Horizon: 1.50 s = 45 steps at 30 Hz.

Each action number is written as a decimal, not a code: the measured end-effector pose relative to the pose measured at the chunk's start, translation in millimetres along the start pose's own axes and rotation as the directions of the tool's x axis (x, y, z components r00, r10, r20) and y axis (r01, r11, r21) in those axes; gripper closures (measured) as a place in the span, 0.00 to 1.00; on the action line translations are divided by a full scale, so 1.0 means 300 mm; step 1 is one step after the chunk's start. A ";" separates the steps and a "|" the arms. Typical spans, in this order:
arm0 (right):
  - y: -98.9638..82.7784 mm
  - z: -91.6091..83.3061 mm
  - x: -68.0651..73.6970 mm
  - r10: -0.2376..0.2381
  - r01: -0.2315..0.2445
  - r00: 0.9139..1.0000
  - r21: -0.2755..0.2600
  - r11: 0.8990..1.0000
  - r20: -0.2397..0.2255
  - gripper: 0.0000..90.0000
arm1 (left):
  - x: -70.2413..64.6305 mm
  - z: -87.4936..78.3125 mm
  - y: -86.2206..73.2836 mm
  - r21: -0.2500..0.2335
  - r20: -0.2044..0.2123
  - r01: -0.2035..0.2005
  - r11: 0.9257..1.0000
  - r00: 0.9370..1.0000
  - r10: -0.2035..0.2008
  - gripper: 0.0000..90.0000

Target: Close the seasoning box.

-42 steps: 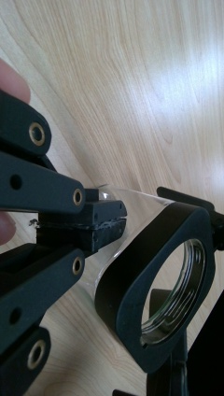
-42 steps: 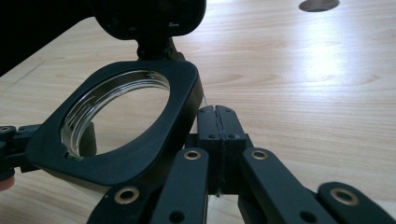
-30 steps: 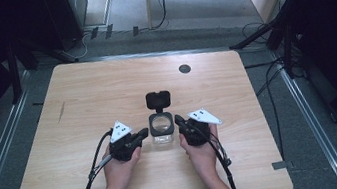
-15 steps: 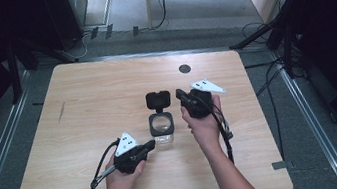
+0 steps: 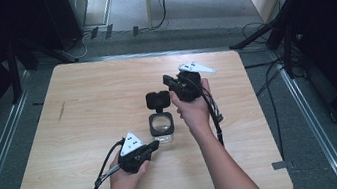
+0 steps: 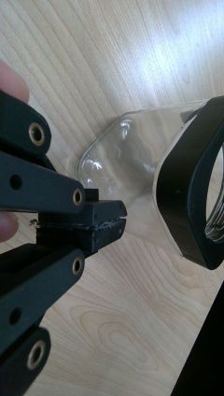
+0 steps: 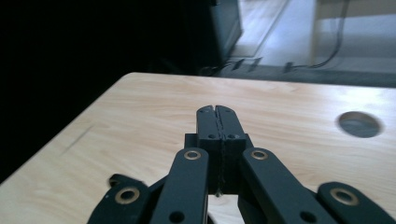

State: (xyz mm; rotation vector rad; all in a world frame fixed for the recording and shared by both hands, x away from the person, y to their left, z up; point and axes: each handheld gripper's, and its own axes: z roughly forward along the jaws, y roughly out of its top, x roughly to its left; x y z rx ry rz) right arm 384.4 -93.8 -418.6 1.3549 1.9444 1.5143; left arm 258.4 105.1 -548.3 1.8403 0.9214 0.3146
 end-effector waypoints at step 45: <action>-0.043 -0.040 0.019 -0.030 0.030 0.999 0.039 0.999 -0.023 1.00 | -0.008 0.020 0.007 0.015 -0.026 -0.013 1.000 1.000 0.013 1.00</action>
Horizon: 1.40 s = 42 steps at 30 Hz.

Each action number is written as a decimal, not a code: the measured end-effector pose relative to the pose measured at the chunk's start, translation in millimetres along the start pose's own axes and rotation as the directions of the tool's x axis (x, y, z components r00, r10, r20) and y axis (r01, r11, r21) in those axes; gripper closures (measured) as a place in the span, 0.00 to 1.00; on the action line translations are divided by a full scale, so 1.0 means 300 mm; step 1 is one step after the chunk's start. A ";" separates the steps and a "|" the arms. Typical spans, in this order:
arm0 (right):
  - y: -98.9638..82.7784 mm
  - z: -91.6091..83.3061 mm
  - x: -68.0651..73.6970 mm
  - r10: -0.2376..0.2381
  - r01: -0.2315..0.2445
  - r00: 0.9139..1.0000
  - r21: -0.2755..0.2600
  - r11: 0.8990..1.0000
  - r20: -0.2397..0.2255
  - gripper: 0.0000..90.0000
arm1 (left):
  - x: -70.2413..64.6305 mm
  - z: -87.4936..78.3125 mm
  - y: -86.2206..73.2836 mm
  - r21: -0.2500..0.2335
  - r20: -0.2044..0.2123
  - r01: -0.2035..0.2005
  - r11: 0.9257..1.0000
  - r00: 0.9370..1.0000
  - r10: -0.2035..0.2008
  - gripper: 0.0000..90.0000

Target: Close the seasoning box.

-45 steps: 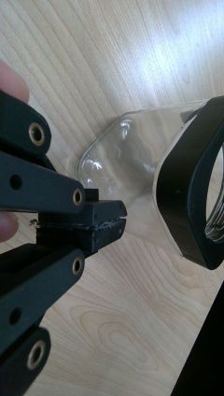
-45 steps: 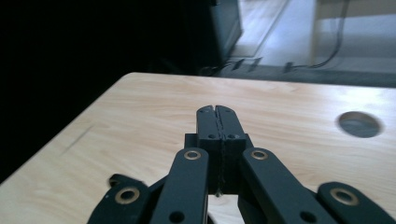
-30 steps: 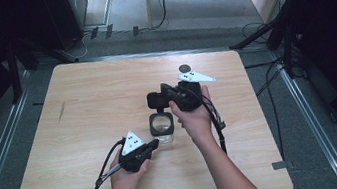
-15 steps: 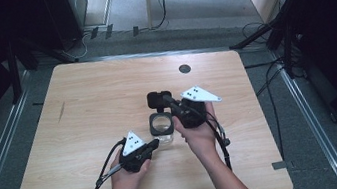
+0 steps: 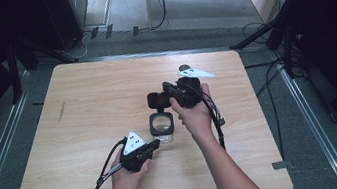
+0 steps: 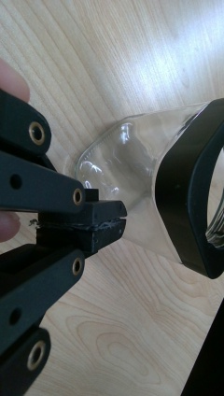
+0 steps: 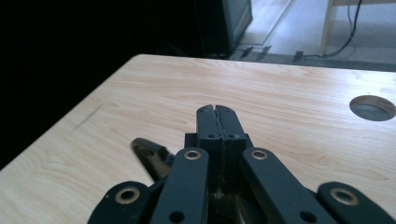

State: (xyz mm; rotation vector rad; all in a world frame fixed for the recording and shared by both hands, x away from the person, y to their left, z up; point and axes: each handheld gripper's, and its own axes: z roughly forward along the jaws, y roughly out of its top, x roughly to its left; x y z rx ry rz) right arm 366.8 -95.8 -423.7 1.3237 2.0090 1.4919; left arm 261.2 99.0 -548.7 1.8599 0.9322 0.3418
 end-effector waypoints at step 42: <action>-0.361 -0.430 -0.311 -0.003 0.031 0.974 -0.124 0.992 0.225 0.29 | 0.277 -0.393 -0.071 -0.136 -0.085 0.065 0.989 0.993 -0.077 0.16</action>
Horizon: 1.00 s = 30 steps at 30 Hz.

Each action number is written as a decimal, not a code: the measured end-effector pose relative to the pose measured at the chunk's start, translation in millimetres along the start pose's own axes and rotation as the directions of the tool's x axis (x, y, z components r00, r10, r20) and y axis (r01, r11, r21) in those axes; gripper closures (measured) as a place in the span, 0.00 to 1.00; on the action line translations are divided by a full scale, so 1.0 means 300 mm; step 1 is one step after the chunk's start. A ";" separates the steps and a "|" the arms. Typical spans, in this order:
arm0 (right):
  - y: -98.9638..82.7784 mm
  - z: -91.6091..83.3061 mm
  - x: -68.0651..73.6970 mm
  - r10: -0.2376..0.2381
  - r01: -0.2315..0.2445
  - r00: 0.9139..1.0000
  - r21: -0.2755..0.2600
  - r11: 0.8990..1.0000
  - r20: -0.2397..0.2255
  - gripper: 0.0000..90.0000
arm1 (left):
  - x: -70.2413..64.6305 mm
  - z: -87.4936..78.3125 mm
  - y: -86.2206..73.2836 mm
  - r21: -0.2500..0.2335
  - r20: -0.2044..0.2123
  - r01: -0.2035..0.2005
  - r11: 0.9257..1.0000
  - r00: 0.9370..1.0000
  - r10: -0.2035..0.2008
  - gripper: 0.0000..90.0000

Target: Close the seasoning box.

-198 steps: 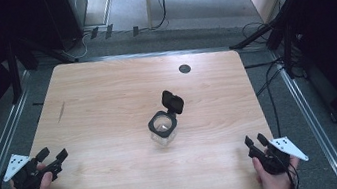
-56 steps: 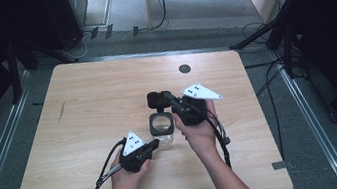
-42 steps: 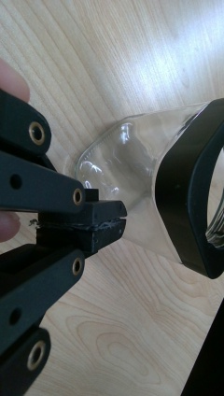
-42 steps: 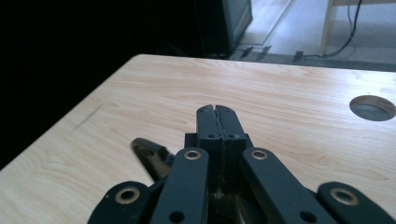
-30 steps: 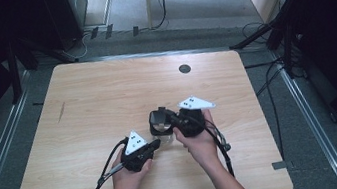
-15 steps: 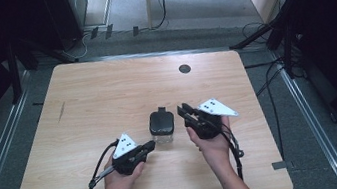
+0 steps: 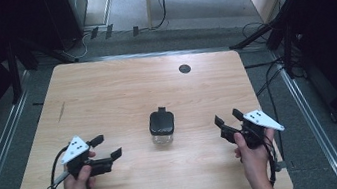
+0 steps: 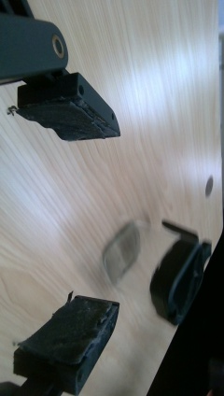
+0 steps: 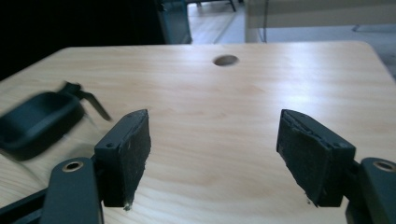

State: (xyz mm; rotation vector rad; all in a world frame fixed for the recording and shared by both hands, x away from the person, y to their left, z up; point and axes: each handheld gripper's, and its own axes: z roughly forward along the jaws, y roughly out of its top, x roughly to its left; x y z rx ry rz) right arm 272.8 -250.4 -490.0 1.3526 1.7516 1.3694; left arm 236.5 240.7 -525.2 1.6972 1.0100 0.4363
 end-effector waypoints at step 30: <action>-0.233 -0.184 -0.207 -0.054 0.041 0.990 0.097 0.994 0.127 0.31 | 0.273 -0.294 -0.157 0.040 -0.390 0.013 0.999 0.921 0.003 0.16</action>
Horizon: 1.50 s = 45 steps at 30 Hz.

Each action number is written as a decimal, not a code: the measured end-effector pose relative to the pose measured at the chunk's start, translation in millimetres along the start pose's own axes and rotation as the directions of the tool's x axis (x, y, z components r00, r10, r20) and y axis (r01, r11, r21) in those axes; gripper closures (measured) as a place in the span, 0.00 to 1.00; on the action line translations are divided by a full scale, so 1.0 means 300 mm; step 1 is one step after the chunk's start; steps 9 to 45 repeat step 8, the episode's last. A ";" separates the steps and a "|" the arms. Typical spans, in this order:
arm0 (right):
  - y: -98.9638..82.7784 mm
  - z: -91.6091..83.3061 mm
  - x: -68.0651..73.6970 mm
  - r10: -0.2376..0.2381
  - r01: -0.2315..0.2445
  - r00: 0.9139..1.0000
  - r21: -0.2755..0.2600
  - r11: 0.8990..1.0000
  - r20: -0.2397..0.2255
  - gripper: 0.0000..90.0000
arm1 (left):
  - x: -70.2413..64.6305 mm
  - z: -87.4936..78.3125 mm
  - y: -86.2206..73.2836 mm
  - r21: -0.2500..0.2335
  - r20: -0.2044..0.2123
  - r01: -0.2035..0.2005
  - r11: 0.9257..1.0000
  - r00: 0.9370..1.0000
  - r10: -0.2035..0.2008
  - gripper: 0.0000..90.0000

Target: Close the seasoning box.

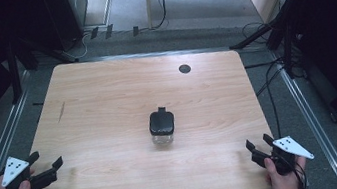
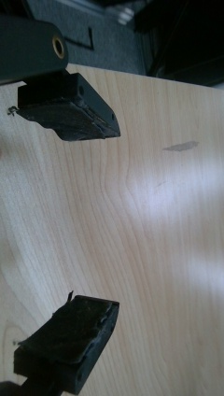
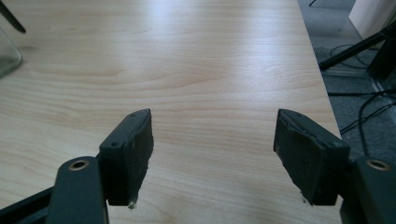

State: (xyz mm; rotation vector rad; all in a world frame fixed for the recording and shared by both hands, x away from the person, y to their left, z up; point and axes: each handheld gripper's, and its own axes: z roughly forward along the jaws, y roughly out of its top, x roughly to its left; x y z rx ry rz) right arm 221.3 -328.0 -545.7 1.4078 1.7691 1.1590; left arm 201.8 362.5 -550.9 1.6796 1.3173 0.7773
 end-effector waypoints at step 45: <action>-0.004 -0.009 -0.015 0.044 -0.044 0.999 0.000 0.999 -0.021 0.30 | 0.018 0.002 0.001 0.011 0.017 0.048 0.999 0.999 -0.048 0.16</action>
